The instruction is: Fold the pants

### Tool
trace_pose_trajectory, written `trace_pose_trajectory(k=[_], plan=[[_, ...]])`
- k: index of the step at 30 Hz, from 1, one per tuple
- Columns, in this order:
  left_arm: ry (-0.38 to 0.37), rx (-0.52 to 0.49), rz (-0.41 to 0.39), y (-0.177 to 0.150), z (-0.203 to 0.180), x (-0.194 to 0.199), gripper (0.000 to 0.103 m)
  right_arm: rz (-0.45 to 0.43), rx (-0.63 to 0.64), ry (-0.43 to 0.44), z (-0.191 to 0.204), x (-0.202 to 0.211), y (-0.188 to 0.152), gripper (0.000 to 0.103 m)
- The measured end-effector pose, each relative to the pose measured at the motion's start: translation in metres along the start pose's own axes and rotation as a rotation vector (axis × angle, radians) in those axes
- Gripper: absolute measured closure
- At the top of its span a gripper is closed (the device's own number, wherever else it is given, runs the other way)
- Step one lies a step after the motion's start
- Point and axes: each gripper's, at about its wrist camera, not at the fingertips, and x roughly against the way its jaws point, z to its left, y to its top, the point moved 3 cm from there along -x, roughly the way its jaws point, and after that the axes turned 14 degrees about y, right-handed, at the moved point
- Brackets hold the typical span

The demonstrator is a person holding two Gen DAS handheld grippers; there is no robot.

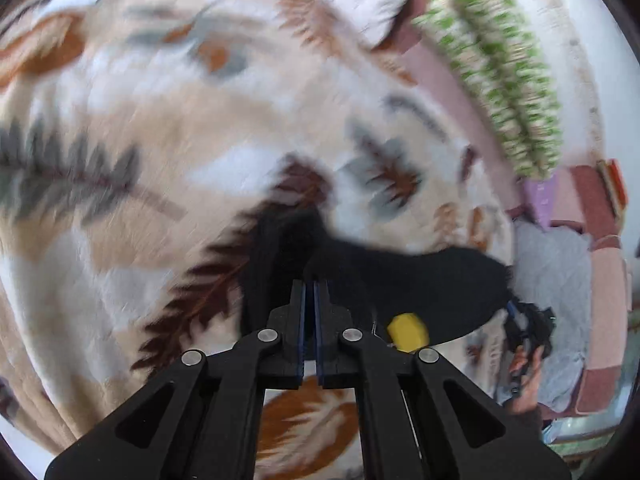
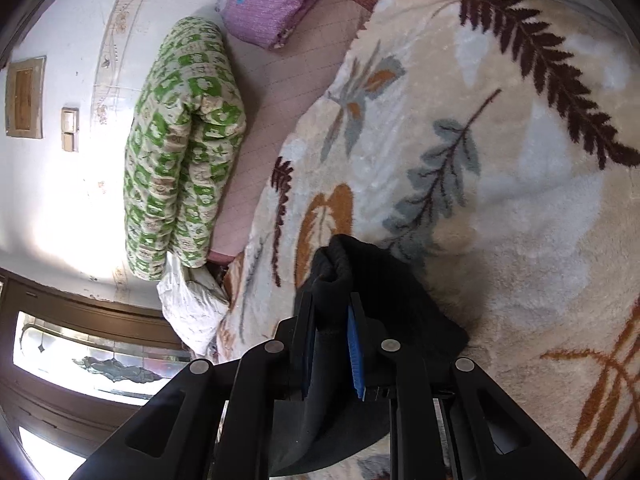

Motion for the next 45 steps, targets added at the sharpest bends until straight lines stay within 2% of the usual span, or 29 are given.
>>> trace_pose_trajectory(k=[1,4,10,12,15,17,20,21,24,28,33,35,42,45], plan=[[0.007,0.016,0.019,-0.004,0.008,-0.01,0.101,0.003,-0.01,-0.01,-0.008,0.0,-0.001,0.086],[-0.072,0.085,0.03,-0.006,0.02,-0.014,0.101,0.012,-0.02,-0.038,-0.025,0.0,-0.004,0.086],[-0.076,0.04,0.022,-0.01,0.013,0.003,0.101,0.035,0.002,-0.059,-0.025,0.016,-0.009,0.078],[-0.093,0.036,0.012,-0.01,0.015,0.012,0.101,0.024,0.041,-0.113,-0.016,0.031,-0.007,0.069],[-0.124,0.051,-0.02,0.0,0.017,0.029,0.101,-0.032,0.159,-0.153,0.011,0.055,-0.002,0.068],[-0.143,0.045,-0.044,0.009,0.009,0.041,0.098,-0.023,0.263,-0.165,0.036,0.057,-0.001,0.064],[-0.105,0.003,-0.057,0.018,-0.013,0.046,0.095,0.079,0.398,-0.157,0.074,0.031,-0.01,0.058],[-0.09,-0.01,-0.052,0.02,-0.019,0.045,0.095,0.148,0.433,-0.146,0.086,0.013,-0.018,0.056],[-0.06,-0.072,0.0,0.027,-0.041,0.035,0.094,0.284,0.506,-0.15,0.106,-0.033,-0.041,0.056],[0.057,-0.109,0.026,0.035,-0.041,0.025,0.094,0.437,0.648,-0.235,0.123,-0.091,-0.066,0.056],[0.031,-0.089,0.121,0.036,-0.028,0.007,0.094,0.578,0.781,-0.298,0.129,-0.137,-0.086,0.056],[0.053,-0.109,0.128,0.035,-0.028,0.003,0.094,0.618,0.841,-0.308,0.131,-0.15,-0.089,0.056],[0.069,-0.161,0.144,0.036,-0.029,-0.008,0.094,0.776,0.923,-0.341,0.123,-0.191,-0.095,0.054],[0.064,-0.206,0.149,0.037,-0.032,-0.011,0.094,0.842,0.928,-0.313,0.118,-0.2,-0.101,0.054]])
